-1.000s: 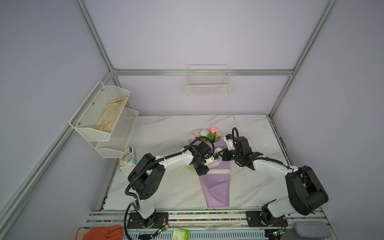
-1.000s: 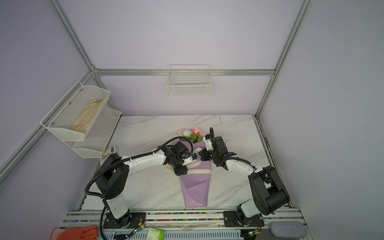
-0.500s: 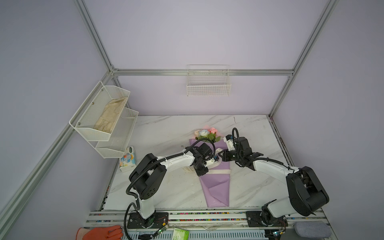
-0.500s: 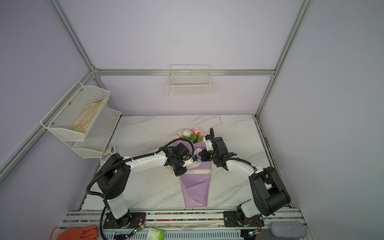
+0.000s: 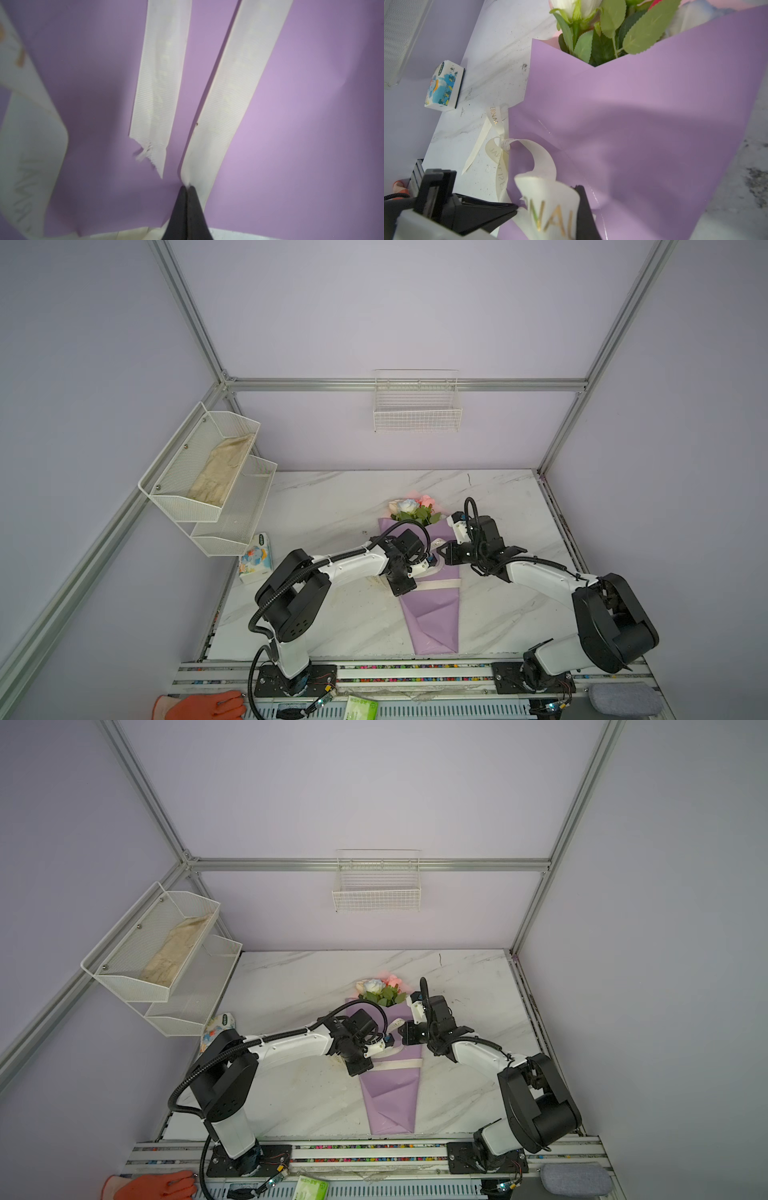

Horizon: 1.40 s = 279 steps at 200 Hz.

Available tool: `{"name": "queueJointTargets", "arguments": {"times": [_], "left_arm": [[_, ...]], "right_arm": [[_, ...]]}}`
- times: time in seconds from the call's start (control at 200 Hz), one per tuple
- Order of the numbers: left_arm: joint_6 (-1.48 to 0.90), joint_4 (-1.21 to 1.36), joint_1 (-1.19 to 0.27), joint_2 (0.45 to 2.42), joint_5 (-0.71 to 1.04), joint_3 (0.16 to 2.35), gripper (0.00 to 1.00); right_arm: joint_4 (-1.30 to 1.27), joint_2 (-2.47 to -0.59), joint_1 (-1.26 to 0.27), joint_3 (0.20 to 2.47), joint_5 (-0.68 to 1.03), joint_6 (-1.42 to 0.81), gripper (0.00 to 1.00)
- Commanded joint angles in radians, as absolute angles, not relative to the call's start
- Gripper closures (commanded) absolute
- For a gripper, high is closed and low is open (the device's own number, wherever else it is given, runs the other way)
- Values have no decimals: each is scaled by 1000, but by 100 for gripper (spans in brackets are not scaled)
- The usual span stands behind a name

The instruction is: Tie the bouquet of fake flowers

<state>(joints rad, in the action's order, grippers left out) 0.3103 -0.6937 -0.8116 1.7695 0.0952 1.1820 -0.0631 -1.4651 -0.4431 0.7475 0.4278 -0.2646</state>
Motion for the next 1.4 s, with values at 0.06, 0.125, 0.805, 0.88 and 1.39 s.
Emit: {"name": "queueJointTargets", "arguments": {"times": [0.06, 0.125, 0.805, 0.88, 1.39], "left_arm": [[286, -648, -816, 1655, 80, 1129, 100], [281, -642, -817, 1639, 71, 1123, 100], [230, -535, -816, 1578, -1, 1099, 100], [225, -530, -816, 1583, -7, 1099, 100], [203, -482, -816, 1567, -18, 1086, 100]], "right_arm": [[-32, -1467, -440, 733, 451, -261, 100], [-29, -1477, -440, 737, 458, -257, 100], [277, -1649, -525, 900, 576, -95, 95], [307, -1622, -525, 921, 521, -103, 93], [397, -1419, -526, 962, 216, -288, 50]]}}
